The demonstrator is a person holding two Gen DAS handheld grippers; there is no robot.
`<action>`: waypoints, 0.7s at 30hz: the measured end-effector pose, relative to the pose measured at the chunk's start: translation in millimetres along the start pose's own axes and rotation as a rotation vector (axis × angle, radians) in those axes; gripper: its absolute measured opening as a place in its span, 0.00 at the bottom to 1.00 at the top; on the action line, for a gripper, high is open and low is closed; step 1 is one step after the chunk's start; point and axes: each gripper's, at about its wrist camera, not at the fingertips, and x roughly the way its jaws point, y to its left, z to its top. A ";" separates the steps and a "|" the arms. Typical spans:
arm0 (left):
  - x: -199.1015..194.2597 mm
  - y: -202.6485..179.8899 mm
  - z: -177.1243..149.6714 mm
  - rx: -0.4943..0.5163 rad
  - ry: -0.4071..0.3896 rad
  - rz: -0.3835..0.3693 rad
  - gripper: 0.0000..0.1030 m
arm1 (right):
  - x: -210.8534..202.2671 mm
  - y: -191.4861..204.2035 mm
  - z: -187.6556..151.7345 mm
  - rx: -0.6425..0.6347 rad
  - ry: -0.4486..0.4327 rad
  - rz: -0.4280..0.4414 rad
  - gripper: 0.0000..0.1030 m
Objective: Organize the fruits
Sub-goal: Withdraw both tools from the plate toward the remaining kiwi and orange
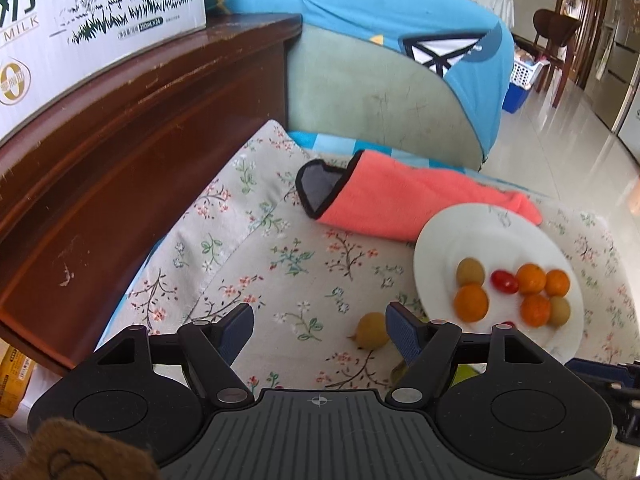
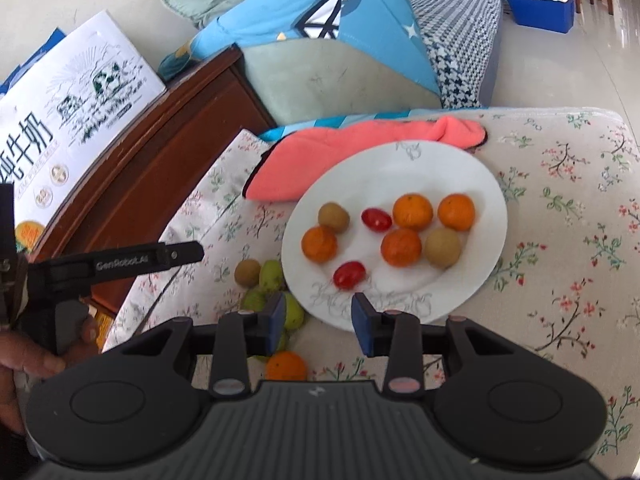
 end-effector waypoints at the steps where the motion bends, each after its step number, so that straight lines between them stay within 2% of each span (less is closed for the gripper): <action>1: 2.3 0.4 -1.0 0.006 0.004 -0.001 0.72 | 1.8 1.8 -2.3 -0.014 0.007 -0.005 0.37; 7: 18.3 2.9 -6.3 0.035 0.022 -0.012 0.72 | 14.3 14.6 -13.1 -0.096 0.051 -0.013 0.37; 14: 26.9 9.8 -5.7 -0.061 0.036 -0.103 0.71 | 24.9 29.6 -24.1 -0.197 0.087 -0.025 0.37; 21: 39.9 0.5 -8.0 -0.073 0.057 -0.099 0.68 | 33.1 37.4 -29.9 -0.251 0.104 -0.045 0.37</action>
